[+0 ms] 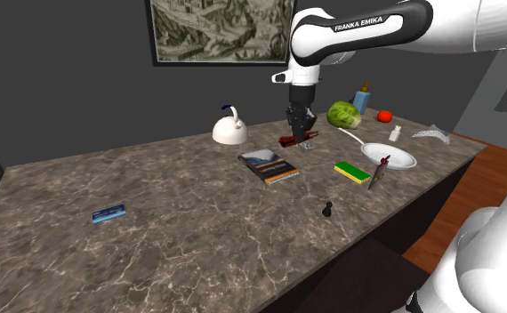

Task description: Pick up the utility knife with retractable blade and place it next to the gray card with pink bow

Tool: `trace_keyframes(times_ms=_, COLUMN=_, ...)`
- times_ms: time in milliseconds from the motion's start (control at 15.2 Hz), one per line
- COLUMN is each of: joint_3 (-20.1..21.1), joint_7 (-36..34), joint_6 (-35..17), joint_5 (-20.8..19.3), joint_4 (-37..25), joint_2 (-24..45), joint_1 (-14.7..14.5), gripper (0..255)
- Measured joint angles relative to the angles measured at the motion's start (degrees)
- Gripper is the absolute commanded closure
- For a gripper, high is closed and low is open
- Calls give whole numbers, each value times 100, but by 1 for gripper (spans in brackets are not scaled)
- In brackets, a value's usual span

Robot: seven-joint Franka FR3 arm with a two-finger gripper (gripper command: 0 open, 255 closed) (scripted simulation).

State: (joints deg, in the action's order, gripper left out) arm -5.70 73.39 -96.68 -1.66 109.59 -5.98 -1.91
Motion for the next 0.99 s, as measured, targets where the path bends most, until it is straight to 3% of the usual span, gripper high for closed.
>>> trace_keyframes(times_ms=462, joint_3=-436, joint_7=719, joint_6=-55, joint_5=-276, joint_4=805, joint_2=-779, joint_1=370, gripper=255)
trace_keyframes(times_ms=990, joint_3=-1079, joint_7=1694, joint_6=-22, joint_5=-711, joint_4=1291, joint_2=-1393, joint_1=859, gripper=255)
